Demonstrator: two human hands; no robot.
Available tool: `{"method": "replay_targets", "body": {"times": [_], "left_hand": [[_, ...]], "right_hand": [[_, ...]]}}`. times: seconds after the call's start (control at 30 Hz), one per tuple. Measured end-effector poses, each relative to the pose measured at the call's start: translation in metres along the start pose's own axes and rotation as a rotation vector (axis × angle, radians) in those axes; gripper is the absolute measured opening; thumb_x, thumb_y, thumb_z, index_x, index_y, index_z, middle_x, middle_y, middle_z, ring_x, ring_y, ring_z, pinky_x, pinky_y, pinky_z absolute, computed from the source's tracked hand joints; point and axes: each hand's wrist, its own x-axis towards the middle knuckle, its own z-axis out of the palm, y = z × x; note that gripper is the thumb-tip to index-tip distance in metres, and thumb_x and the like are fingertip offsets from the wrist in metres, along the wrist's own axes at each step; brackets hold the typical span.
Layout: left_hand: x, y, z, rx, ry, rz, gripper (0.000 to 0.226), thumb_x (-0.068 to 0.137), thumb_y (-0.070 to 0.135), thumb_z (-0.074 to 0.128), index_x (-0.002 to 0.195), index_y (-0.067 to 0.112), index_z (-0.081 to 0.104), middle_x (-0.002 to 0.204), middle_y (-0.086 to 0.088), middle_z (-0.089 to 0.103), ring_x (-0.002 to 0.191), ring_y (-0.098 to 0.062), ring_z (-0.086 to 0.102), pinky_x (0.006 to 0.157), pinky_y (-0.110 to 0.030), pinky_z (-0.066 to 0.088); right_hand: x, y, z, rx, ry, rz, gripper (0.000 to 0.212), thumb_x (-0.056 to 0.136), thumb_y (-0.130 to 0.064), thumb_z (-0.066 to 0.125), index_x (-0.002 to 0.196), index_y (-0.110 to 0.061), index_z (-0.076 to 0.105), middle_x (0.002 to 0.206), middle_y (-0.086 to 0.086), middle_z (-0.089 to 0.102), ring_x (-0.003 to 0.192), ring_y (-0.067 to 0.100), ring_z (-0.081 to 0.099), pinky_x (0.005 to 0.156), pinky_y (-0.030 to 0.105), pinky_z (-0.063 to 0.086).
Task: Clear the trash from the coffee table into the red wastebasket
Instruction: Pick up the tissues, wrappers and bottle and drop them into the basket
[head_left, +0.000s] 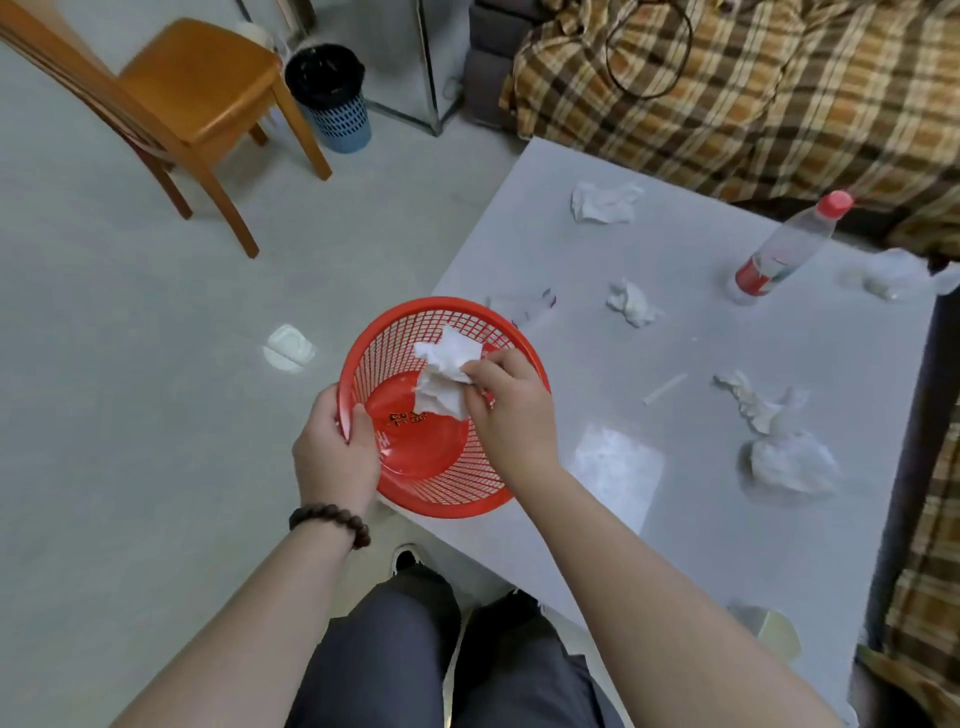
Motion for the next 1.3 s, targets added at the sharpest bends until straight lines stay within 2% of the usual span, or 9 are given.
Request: {"method": "replay_targets", "body": {"times": [0.2, 0.27, 0.37, 0.53, 0.63, 0.77, 1.03, 1.17, 1.3], "left_hand": [[0.024, 0.005, 0.0, -0.02, 0.015, -0.046, 0.018, 0.094, 0.025, 0.047, 0.107, 0.027, 0.059, 0.093, 0.011, 0.064, 0.082, -0.004, 0.06, 0.062, -0.021, 0.048], [0.039, 0.003, 0.001, -0.008, 0.017, -0.051, 0.019, 0.095, 0.025, 0.046, 0.11, 0.024, 0.059, 0.097, 0.007, 0.063, 0.084, -0.009, 0.061, 0.063, -0.022, 0.049], [0.067, -0.003, 0.001, 0.015, 0.029, -0.053, 0.021, 0.095, 0.024, 0.047, 0.113, 0.02, 0.058, 0.1, 0.004, 0.063, 0.08, -0.007, 0.059, 0.056, -0.015, 0.043], [0.124, -0.017, -0.001, 0.044, 0.053, -0.073, 0.021, 0.093, 0.02, 0.049, 0.111, 0.016, 0.059, 0.101, -0.001, 0.064, 0.082, -0.014, 0.058, 0.056, -0.014, 0.039], [0.156, -0.023, 0.001, 0.068, 0.036, -0.054, 0.02, 0.093, 0.018, 0.05, 0.11, 0.015, 0.06, 0.099, -0.001, 0.064, 0.081, -0.016, 0.058, 0.058, -0.018, 0.041], [0.191, -0.026, 0.007, 0.076, -0.013, -0.037, 0.018, 0.093, 0.02, 0.049, 0.108, 0.017, 0.059, 0.096, -0.001, 0.064, 0.082, -0.02, 0.061, 0.065, -0.027, 0.047], [0.234, -0.031, 0.013, 0.082, -0.096, 0.006, 0.018, 0.095, 0.026, 0.049, 0.107, 0.018, 0.058, 0.094, 0.001, 0.064, 0.075, -0.004, 0.058, 0.054, -0.018, 0.041], [0.24, -0.029, 0.015, 0.078, -0.121, 0.012, 0.018, 0.094, 0.025, 0.049, 0.108, 0.019, 0.058, 0.093, 0.002, 0.064, 0.075, -0.001, 0.058, 0.053, -0.017, 0.04], [0.239, -0.029, 0.016, 0.066, -0.139, 0.006, 0.017, 0.094, 0.024, 0.05, 0.107, 0.019, 0.058, 0.093, 0.001, 0.065, 0.076, -0.001, 0.058, 0.054, -0.017, 0.04]], "right_hand": [[0.026, 0.006, 0.014, -0.215, -0.302, 0.076, 0.044, 0.089, -0.021, 0.059, 0.133, -0.02, 0.052, 0.128, 0.003, 0.055, 0.119, 0.023, 0.047, 0.089, 0.036, 0.046], [0.035, 0.009, 0.018, -0.206, -0.268, 0.11, 0.05, 0.088, -0.028, 0.062, 0.136, -0.024, 0.049, 0.136, -0.001, 0.051, 0.126, 0.021, 0.044, 0.096, 0.036, 0.044], [0.049, 0.017, 0.022, -0.168, -0.158, 0.185, 0.046, 0.089, -0.037, 0.061, 0.132, -0.025, 0.052, 0.131, 0.0, 0.053, 0.117, 0.019, 0.052, 0.09, 0.036, 0.047], [0.079, 0.062, 0.032, -0.164, -0.033, 0.411, 0.042, 0.088, -0.029, 0.063, 0.127, -0.019, 0.054, 0.125, 0.005, 0.053, 0.11, 0.024, 0.057, 0.087, 0.036, 0.05], [0.102, 0.098, 0.053, -0.288, -0.162, 0.575, 0.061, 0.085, -0.037, 0.066, 0.138, -0.019, 0.04, 0.142, 0.009, 0.038, 0.129, 0.029, 0.04, 0.097, 0.04, 0.044], [0.135, 0.131, 0.087, -0.512, -0.283, 0.55, 0.089, 0.077, -0.049, 0.07, 0.147, -0.024, 0.022, 0.16, 0.011, 0.01, 0.147, 0.031, 0.009, 0.115, 0.046, 0.021], [0.184, 0.172, 0.122, -0.761, -0.498, 0.443, 0.123, 0.063, -0.078, 0.062, 0.15, -0.028, -0.009, 0.159, 0.012, -0.019, 0.144, 0.033, -0.023, 0.114, 0.051, -0.011], [0.183, 0.175, 0.129, -0.788, -0.468, 0.43, 0.109, 0.074, -0.058, 0.067, 0.15, -0.025, -0.004, 0.16, 0.015, -0.008, 0.145, 0.036, -0.018, 0.119, 0.046, 0.004], [0.175, 0.174, 0.126, -0.77, -0.342, 0.42, 0.063, 0.086, -0.024, 0.061, 0.142, -0.016, 0.032, 0.153, 0.013, 0.024, 0.147, 0.032, 0.003, 0.112, 0.037, 0.028]]}}
